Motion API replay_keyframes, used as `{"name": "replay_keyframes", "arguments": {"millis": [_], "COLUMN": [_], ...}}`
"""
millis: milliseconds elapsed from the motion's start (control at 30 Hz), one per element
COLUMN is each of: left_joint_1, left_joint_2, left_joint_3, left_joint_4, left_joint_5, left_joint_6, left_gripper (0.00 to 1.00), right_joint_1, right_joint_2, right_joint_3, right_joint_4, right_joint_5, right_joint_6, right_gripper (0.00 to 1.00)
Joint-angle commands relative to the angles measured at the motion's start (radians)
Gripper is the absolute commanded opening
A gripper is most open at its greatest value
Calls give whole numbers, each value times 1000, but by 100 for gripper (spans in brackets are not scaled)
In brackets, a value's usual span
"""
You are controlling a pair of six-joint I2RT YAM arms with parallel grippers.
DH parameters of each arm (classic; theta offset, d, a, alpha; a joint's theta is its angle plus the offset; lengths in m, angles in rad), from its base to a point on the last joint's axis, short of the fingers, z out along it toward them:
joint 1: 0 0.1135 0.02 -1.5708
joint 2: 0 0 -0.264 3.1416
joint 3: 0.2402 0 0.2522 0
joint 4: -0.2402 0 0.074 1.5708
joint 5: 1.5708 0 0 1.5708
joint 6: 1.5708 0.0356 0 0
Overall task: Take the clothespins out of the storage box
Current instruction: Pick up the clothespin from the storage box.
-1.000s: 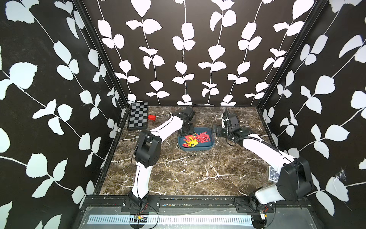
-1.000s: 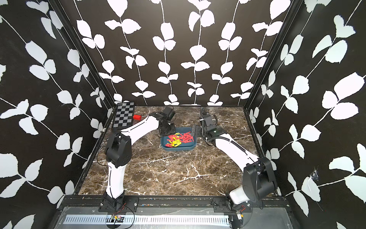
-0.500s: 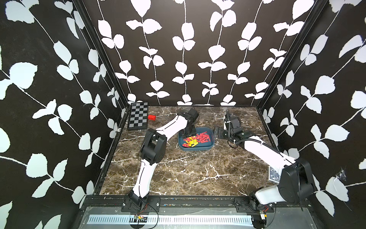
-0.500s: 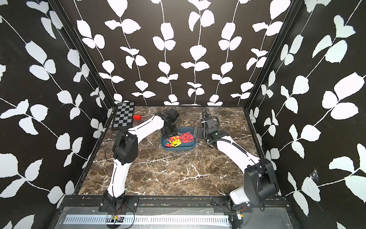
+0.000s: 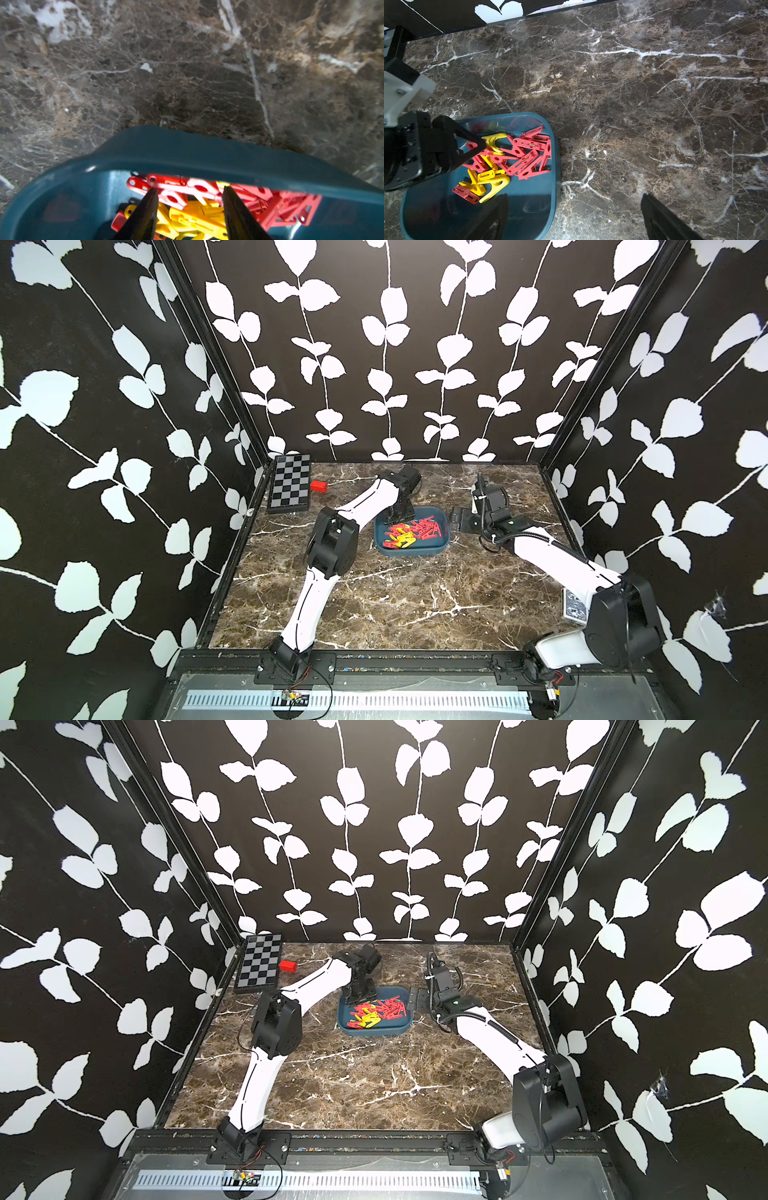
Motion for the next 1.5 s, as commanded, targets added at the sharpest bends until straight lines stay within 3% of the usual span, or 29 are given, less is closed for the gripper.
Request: {"name": "replay_keyframes", "arguments": {"millis": [0,400,567,667,800,1033,1467], "left_joint_1": [-4,-4,-4,-4,-4,-4,-4], "left_joint_2": [1,27,16,13,6,-11,-132], "left_joint_3": [28,80,82,80,69,60,11], "left_joint_4": [-58,-104,-91,-90,-84,-72,-73], "left_joint_5": [-27,-92,-98,-87,-79,-58,-90], "left_joint_6": [7,54,77,77,77,72,97], "left_gripper": [53,50,35,33,23,0,0], "right_joint_1": [-9,-16,-16,-16,-17,-17,-15], "right_joint_2": [-25,-6,4,10,17,22,14], "right_joint_3": [-12,-4,0,5,10,16,19], "right_joint_4": [18,26,25,28,27,27,40], "right_joint_5": [7,-13,-22,-27,-29,-35,-90], "right_joint_6": [12,18,23,27,29,35,46], "right_gripper": [99,99,99,99,99,99,99]}}
